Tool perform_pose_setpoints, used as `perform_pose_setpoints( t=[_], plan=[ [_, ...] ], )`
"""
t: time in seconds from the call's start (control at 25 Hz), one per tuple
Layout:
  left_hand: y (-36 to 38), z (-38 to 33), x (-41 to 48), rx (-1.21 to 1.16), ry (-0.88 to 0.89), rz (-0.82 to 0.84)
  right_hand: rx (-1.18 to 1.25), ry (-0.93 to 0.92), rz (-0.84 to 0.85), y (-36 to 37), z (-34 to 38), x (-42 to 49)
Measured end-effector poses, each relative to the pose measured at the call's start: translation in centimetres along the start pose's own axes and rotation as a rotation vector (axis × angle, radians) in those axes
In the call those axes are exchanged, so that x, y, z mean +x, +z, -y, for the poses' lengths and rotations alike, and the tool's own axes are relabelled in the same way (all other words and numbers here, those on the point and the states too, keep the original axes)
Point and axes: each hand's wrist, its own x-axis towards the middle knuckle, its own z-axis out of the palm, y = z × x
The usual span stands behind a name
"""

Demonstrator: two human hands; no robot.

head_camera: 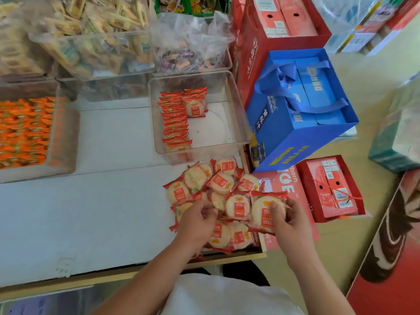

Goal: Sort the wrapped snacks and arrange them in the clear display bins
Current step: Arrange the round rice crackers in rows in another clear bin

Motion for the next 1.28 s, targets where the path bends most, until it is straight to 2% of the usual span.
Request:
perform_pose_setpoints(
  t=[0.12,0.2,0.32,0.48,0.64,0.72,0.84,0.96,1.08,1.28],
  plan=[
    [2.3,-1.6,4.4,0.198,0.090,-0.220,-0.035,-0.046,0.115,-1.8,0.3,3.9],
    [3.2,-1.9,7.6,0.406,0.110,-0.141,-0.082,-0.138,0.236,-2.5,1.0,5.5],
    [3.1,-3.2,10.5,0.598,-0.025,0.079,-0.090,-0.227,0.368,-3.4,2.5,7.3],
    [2.9,-4.1,11.5,0.676,-0.052,0.102,-0.064,-0.257,0.401,-3.7,3.9,7.6],
    [0.9,-4.2,11.0,0.445,-0.086,0.111,-0.021,-0.221,0.328,-2.2,4.2,6.7],
    [-1.3,-4.6,9.7,0.303,-0.069,0.031,-0.002,-0.232,0.272,-0.9,4.4,5.9],
    [-5.4,-5.4,6.6,-0.164,-0.138,-0.178,0.009,-0.221,0.225,1.7,5.1,4.5],
    [-8.4,-6.4,3.6,-0.489,-0.097,-0.187,-0.028,-0.262,0.201,3.8,6.4,4.6],
    [-8.7,-6.2,2.3,-0.571,-0.042,-0.120,-0.080,-0.294,0.158,4.3,7.4,5.8],
    [-5.9,-6.2,2.3,-0.596,-0.070,-0.034,-0.028,-0.235,0.324,5.4,7.5,5.1]
  ],
)
